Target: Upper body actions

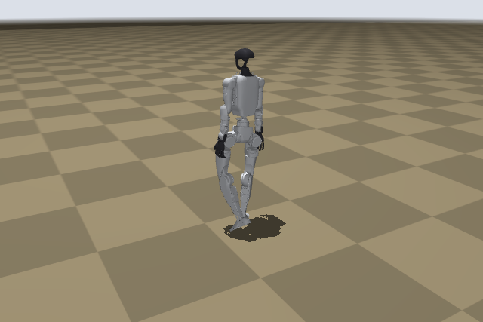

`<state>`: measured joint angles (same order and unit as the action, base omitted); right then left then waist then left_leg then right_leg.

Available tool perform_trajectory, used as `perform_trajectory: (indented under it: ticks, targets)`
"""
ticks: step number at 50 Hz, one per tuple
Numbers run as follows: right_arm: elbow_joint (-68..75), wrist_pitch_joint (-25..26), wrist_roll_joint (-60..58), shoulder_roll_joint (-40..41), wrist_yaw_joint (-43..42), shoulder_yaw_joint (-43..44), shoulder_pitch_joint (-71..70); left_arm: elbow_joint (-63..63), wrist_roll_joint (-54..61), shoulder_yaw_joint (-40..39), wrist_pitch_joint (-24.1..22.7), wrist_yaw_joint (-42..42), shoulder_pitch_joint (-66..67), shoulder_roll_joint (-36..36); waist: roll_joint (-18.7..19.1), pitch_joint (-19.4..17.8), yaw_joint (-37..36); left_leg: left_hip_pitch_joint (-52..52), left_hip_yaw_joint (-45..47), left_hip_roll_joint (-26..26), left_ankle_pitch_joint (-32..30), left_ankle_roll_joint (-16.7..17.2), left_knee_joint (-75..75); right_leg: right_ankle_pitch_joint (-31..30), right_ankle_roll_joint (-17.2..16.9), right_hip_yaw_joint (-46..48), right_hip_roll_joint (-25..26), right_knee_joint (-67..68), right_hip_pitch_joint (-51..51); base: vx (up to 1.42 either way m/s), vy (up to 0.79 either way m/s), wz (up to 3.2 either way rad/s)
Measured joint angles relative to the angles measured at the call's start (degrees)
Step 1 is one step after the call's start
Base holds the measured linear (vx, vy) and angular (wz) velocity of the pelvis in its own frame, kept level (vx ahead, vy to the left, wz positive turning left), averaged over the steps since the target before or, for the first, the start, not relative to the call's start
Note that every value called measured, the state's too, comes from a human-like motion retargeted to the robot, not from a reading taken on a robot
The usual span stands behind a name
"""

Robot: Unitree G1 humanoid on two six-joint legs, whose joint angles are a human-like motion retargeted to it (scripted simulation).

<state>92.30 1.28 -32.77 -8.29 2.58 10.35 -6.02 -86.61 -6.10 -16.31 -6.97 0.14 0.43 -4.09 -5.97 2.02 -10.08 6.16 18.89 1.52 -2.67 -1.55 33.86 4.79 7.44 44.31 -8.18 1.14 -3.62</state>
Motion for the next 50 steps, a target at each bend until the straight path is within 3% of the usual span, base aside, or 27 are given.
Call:
perform_trajectory:
  ticks: [3, 6, 8, 10, 12, 13, 15, 17, 20, 23, 29, 33, 37, 39, 43, 47, 50]
  targets:
    - [-3.15, -1.34, -2.92, 0.34, 1.19, -1.54, -1.69, -0.49, -0.16, -0.2, 0.22, 0.18, 0.57, -0.11, 1.57, -0.51, -0.1, 3.36, -4.29, 0.77, 3.65, -1.66, -5.72, -0.97, 0.23, -3.12, 1.27, -0.59, 0.36, -0.03, 0.0, -1.44]
    - [-5.08, -2.15, -3.99, 0.85, 0.92, -1.46, -2.42, -1.69, -0.18, 0.0, 0.65, 0.13, 0.65, -0.41, 3.87, -1.55, -2.23, 4.96, -20.19, 5.63, 5.02, -0.37, -15.03, -1.55, 0.58, -7.46, 3.94, -0.77, 1.41, 0.04, 0.0, -1.8]
    - [-5.32, -2.68, -3.08, 1.04, 0.5, -1.0, -2.34, -2.69, -0.23, -0.11, 0.91, 0.37, 0.51, -0.65, 5.51, -2.11, -4.59, 4.12, -34.98, 9.43, 4.17, 0.92, -21.64, -1.59, 0.85, -11.49, 6.11, -0.29, 2.12, 0.16, 0.05, -2.07]
    - [-4.86, -3.19, -1.71, 1.14, 0.33, -0.28, -1.86, -3.38, -0.15, -0.53, 1.04, 0.74, 0.53, -0.81, 7.16, -2.05, -5.64, 2.66, -43.58, 11.06, -2.57, 1.6, -27.25, -1.42, 0.89, -14.68, 8.08, 0.59, 2.6, 0.25, 0.07, -1.48]
    - [-3.96, -3.13, -0.66, 1.22, 0.61, 0.17, -0.83, -3.71, 0.17, -1.1, 1.05, 0.93, 1.06, -0.82, 6.78, -1.15, -2.28, 2.25, -39.71, 10.63, 0.15, 0.66, -27.15, -1.41, 0.14, -14.92, 7.01, 1.24, 2.6, 0.26, 0.04, -0.18]
    - [-3.47, -2.81, -0.25, 1.29, 0.87, 0.47, -0.51, -4.0, 0.42, -1.32, 1.19, 0.78, 0.98, -0.99, 7.38, -0.69, 0.34, 2.56, -32.39, 7.55, 1.55, 0.74, -26.68, -1.33, -0.01, -14.21, 7.5, 1.45, 2.57, 0.19, 0.02, 0.26]
    - [-2.91, -2.48, 0.96, 1.44, 0.71, 1.31, 0.59, -4.59, 0.71, -1.28, 1.42, 0.71, 0.5, -1.2, 7.61, -0.42, 3.33, 1.28, -32.09, 8.02, 0.79, -0.45, -27.88, -1.69, -0.11, -14.21, 8.01, 1.23, 2.7, 0.11, 0.02, -0.18]
    - [-2.23, -3.17, 2.85, 1.57, -0.15, 1.99, 1.7, -4.63, 0.66, -1.02, 1.39, 0.96, -0.24, -1.65, 6.78, -1.0, 4.03, 0.54, -33.33, 8.49, 0.14, -0.34, -28.51, -2.75, -0.12, -16.93, 7.84, 1.07, 2.56, 0.05, -0.02, -1.16]
    - [-1.35, -3.91, 4.12, 1.41, -0.39, 2.43, 3.49, -3.93, -0.34, -0.08, 1.09, 0.99, -0.78, -2.57, 5.83, -0.96, 5.05, -0.94, -27.71, 7.25, 0.38, -0.98, -30.44, -5.09, -0.21, -20.68, 7.76, 1.47, 0.96, 0.01, 0.03, -1.44]
    - [-0.44, -3.51, 2.3, 1.11, -1.19, 1.2, 2.82, -2.51, -0.88, -1.26, 0.79, 0.55, -0.43, -3.24, 5.02, -0.93, 5.54, -1.22, -20.76, 4.97, 1.6, -1.19, -31.68, -3.24, 0.44, -24.46, 8.49, 2.75, -1.95, -0.2, 0.04, -2.32]
    - [-0.94, -3.84, 2.24, 1.27, -2.03, -0.57, 1.42, -3.63, -1.37, -1.37, 1.72, -0.6, -0.24, -5.23, 6.2, -1.61, 7.91, -2.87, -9.28, 0.29, 4.17, -1.82, -32.66, 5.9, -2.28, -4.83, 4.68, 2.94, -0.92, -0.33, 0.22, -2.85]
    - [-0.65, -4.04, 3.33, 1.21, -2.09, -0.51, 1.65, -3.1, -2.83, -2.05, 1.66, 0.08, 1.29, -5.43, 6.77, -0.05, 6.21, -5.76, 4.0, -2.07, 5.71, -1.02, -34.95, 7.9, -3.03, 7.77, 2.18, 4.31, -0.6, -0.26, 0.28, -3.23]
    - [0.84, -3.71, 4.31, 1.14, -3.36, 0.89, 1.99, -3.32, -2.96, -2.32, 1.99, -0.06, 1.68, -5.46, 7.37, 1.63, 6.05, -8.06, 15.4, -3.5, 7.53, 0.67, -35.67, 4.96, -1.17, 5.41, 0.24, 7.34, -3.44, -0.32, 0.24, -2.52]
    - [1.98, -3.47, 5.49, 1.03, -3.65, 1.98, 2.55, -3.8, -3.15, -2.3, 2.4, 0.16, 1.27, -5.38, 7.48, 2.42, 7.44, -8.76, 18.82, -3.78, 8.33, 1.65, -35.32, 3.03, -1.93, 1.75, 0.0, 7.11, -4.55, -0.36, 0.16, -1.56]
    - [4.88, -2.41, 9.28, 0.83, -4.38, 4.45, 3.67, -3.81, -2.52, -2.2, 2.79, 0.92, 0.51, -4.42, 8.48, 3.86, 9.86, -10.38, 23.19, -5.26, 9.3, 4.09, -34.32, -4.62, -2.97, 5.51, 1.35, 1.12, -3.48, -0.39, 0.13, -1.26]
    - [5.1, -1.0, 12.49, 0.73, -4.22, 6.45, 5.67, -1.93, -1.4, -1.53, 2.34, 0.74, 0.5, -2.69, 9.04, 4.86, 12.31, -12.84, 26.56, -6.8, 9.07, 6.81, -31.76, -5.64, -1.94, -1.64, 5.07, -2.65, -4.24, -0.25, 0.08, -1.0]
    - [5.1, -0.46, 13.58, 0.82, -3.85, 6.71, 6.8, -0.32, -1.79, -0.81, 2.31, 0.52, 0.13, -1.77, 7.9, 4.8, 13.37, -14.58, 26.59, -8.21, 4.99, 6.99, -26.87, -5.83, -2.36, -6.43, 4.42, -2.07, -4.31, -0.18, 0.01, -0.97]
